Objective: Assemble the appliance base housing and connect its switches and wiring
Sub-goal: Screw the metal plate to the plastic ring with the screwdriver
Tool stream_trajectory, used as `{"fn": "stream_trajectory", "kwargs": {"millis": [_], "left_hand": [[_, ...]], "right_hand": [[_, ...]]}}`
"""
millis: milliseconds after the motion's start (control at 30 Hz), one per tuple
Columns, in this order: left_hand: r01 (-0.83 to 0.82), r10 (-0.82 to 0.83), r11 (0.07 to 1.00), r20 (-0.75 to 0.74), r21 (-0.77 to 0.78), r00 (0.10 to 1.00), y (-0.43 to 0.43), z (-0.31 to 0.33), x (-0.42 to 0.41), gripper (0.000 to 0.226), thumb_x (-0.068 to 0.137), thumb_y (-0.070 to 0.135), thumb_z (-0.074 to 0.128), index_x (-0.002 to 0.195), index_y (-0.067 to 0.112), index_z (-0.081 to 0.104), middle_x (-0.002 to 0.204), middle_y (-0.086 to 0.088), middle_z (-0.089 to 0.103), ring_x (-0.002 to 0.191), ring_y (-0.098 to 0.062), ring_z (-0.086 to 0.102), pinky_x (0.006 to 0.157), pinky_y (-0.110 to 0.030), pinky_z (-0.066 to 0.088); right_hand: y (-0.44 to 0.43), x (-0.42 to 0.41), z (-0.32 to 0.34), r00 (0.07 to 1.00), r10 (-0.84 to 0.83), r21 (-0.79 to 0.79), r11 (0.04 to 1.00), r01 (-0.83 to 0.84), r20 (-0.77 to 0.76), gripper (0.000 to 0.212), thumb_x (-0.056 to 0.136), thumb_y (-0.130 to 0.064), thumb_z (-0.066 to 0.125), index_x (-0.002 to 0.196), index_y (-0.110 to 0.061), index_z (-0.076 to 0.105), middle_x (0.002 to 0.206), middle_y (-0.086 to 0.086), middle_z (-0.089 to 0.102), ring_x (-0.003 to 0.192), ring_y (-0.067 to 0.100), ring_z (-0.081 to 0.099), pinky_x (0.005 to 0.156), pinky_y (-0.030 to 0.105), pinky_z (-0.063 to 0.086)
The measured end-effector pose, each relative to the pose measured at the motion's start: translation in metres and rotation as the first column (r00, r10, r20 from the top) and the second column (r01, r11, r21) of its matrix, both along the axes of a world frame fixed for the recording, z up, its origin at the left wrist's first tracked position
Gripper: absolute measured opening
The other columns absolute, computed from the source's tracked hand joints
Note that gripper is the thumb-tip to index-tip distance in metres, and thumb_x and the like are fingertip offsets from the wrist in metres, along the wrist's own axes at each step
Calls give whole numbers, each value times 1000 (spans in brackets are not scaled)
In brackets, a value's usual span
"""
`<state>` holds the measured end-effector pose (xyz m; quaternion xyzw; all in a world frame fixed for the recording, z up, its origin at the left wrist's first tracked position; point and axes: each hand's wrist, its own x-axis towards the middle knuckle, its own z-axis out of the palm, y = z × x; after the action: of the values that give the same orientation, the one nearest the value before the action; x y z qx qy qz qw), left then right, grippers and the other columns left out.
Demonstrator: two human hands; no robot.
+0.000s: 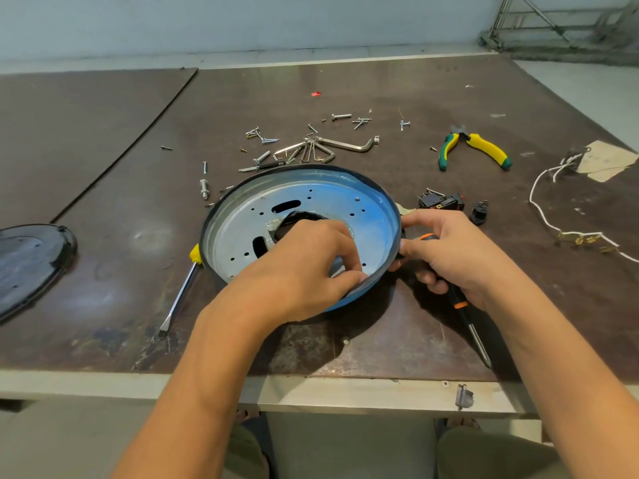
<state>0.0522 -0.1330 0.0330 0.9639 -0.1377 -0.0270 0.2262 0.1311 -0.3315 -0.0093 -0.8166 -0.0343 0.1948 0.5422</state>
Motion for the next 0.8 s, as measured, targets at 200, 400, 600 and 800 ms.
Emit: {"fn": "stream_trajectory", "kwargs": {"millis": [200, 400, 600, 800], "left_hand": [[-57, 56, 997, 28, 42, 998, -5, -5, 5, 22, 91, 40, 66, 72, 30, 61, 81, 13, 52, 76, -4, 48, 61, -18, 34], [-51, 50, 997, 18, 55, 999, -6, -11, 10, 39, 94, 43, 59, 65, 16, 66, 76, 0, 55, 72, -8, 49, 60, -26, 37], [1, -2, 996, 9, 91, 1000, -3, -11, 10, 37, 97, 43, 55, 70, 18, 64, 82, 6, 48, 77, -3, 42, 64, -22, 31], [-5, 2, 998, 44, 67, 999, -2, -10, 10, 31, 93, 42, 61, 72, 20, 66, 85, 7, 53, 78, -7, 49, 64, -22, 36]], "right_hand": [[1, -1, 1, 1000, -1, -7, 1000, 1, 3, 41, 96, -9, 63, 129, -33, 60, 76, 7, 77, 41, 10, 46, 37, 22, 36], [1, -2, 3, 1000, 5, -10, 1000, -5, 5, 38, 96, -10, 63, 125, -35, 61, 76, 6, 77, 40, 10, 47, 36, 22, 37], [0, -2, 3, 1000, 18, 6, 1000, -18, 0, 38, 96, -9, 62, 123, -36, 61, 76, 6, 77, 41, 10, 48, 35, 22, 37], [0, -2, 2, 1000, 23, 16, 1000, -23, 10, 37, 96, -10, 62, 120, -38, 61, 76, 6, 76, 40, 10, 48, 36, 21, 37]]}}
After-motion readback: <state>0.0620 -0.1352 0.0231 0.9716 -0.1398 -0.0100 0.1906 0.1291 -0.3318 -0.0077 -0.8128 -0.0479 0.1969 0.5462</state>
